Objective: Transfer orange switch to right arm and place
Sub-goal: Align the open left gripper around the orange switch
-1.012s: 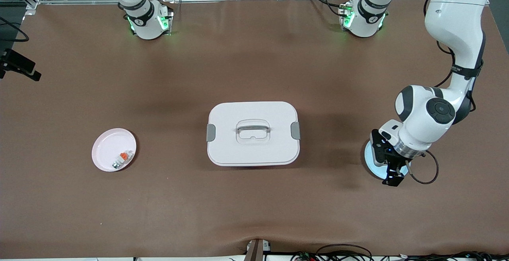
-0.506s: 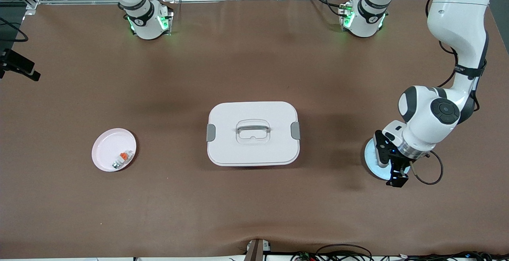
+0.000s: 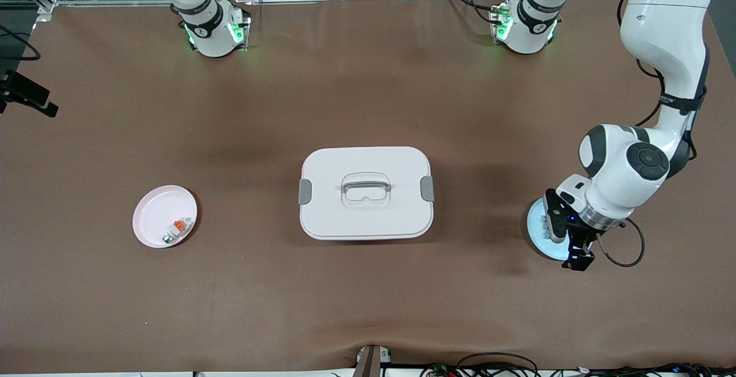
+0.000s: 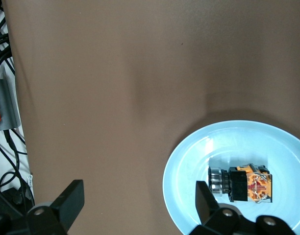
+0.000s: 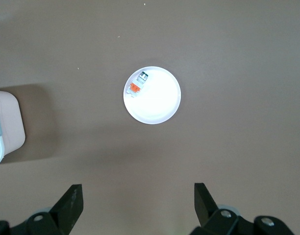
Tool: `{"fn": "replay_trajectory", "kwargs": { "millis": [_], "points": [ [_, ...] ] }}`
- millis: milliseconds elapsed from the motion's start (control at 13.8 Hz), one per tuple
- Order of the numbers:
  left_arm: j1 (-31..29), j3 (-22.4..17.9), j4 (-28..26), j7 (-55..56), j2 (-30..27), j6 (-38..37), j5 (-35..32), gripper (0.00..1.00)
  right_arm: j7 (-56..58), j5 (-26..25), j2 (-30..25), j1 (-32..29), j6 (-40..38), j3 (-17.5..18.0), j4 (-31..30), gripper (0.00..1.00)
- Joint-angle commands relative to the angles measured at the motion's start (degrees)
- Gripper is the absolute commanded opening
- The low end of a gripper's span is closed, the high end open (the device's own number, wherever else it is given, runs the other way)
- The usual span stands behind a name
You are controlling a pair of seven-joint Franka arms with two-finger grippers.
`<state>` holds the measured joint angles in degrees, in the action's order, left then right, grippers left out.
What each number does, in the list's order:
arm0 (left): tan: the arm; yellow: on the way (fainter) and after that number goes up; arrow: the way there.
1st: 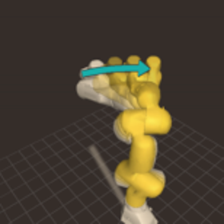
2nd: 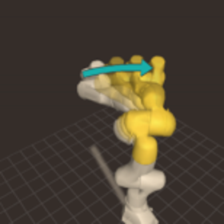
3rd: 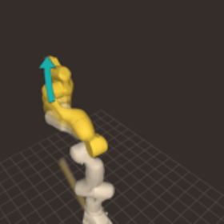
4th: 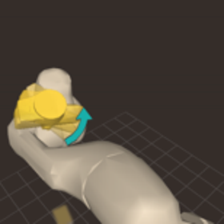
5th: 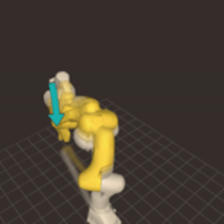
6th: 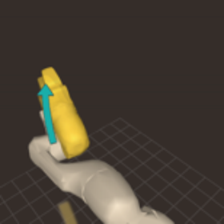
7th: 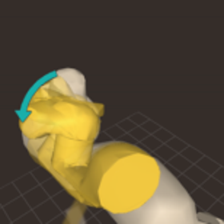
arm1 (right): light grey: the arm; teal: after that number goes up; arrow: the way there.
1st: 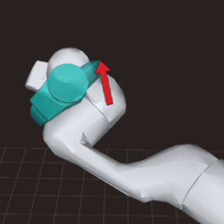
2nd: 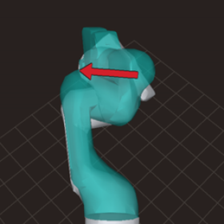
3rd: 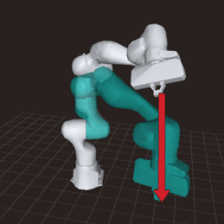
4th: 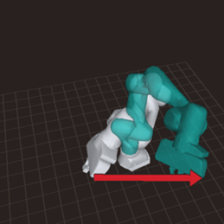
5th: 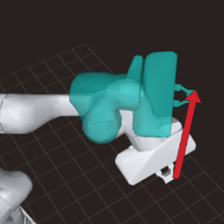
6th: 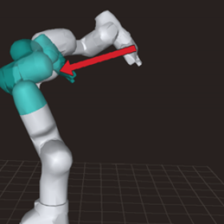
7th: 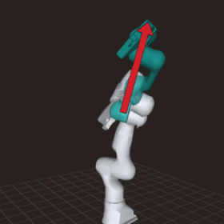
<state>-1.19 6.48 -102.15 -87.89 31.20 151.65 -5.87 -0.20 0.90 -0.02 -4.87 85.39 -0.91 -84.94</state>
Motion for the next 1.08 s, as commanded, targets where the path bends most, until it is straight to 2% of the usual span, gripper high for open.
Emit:
{"fn": "replay_trajectory", "kwargs": {
  "millis": [0, 1012],
  "points": [
    [-0.1, 0.0, 0.5, 0.0, 0.3, 0.4, -1.0, 1.00, -0.1, 0.6, -0.5, -0.7, 0.1, 0.3, -0.1, 1.00],
    [0.2, -0.1, 0.7, -3.5, 2.7, 0.3, -1.3, 1.00, -0.1, 0.6, -0.5, -0.7, 0.1, 0.3, -0.1, 1.00]
  ]
}}
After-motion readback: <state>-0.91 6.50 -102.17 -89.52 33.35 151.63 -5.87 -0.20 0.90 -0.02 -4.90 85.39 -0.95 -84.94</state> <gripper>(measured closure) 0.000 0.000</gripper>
